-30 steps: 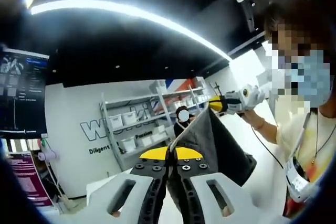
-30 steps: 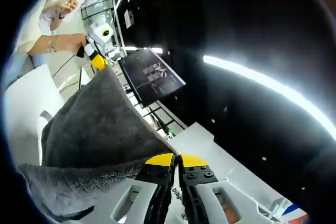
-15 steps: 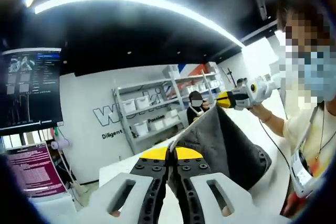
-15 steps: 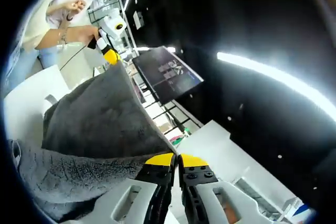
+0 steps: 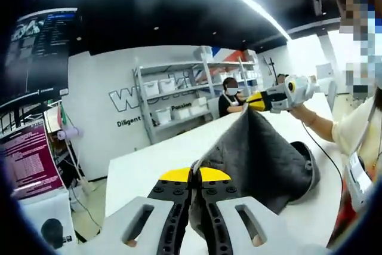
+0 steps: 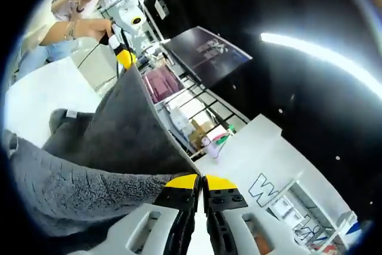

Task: Fold the towel on the table until its edges align and the towel forms a compact rectangular stack.

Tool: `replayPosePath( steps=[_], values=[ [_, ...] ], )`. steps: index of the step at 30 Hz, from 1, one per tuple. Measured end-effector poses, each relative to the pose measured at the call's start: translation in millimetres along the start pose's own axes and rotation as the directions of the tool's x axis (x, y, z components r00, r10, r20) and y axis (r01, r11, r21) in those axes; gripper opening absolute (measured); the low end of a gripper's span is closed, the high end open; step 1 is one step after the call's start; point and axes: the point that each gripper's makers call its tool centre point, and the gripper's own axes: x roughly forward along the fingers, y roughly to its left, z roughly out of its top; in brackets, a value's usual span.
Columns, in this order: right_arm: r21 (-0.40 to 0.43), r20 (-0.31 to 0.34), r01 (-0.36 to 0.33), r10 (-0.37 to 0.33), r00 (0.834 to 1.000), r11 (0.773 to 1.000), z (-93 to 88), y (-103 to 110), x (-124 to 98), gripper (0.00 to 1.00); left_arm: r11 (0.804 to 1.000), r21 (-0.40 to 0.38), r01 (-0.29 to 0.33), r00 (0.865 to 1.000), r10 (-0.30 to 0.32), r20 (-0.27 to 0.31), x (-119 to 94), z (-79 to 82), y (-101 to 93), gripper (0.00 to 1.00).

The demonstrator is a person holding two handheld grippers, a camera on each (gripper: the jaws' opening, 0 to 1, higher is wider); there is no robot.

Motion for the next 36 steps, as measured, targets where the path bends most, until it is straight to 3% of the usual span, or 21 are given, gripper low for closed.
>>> replayPosePath(
  steps=[9, 22, 31, 36],
  values=[
    [-0.011, -0.111, -0.064, 0.063, 0.992, 0.998, -51.7, 30, 29, 0.0, 0.998, -0.061, -0.001, 0.998, -0.003, -0.067, 36, -46.0, 18.7, 0.02],
    [0.124, -0.178, -0.135, 0.156, 0.972, 0.983, -98.1, 66, 57, 0.0, 0.996, -0.084, -0.005, 0.99, -0.007, -0.143, 61, -97.5, 31.1, 0.03],
    [0.218, -0.252, -0.187, 0.241, 0.937, 0.958, -142.9, 104, 71, 0.0, 0.999, -0.055, -0.003, 0.972, -0.01, -0.236, 84, -147.2, 31.0, 0.03],
    [0.244, -0.272, -0.215, 0.279, 0.921, 0.946, -159.9, 122, 76, 0.0, 0.999, -0.044, 0.004, 0.963, -0.015, -0.27, 88, -163.0, 27.3, 0.03]
  ],
)
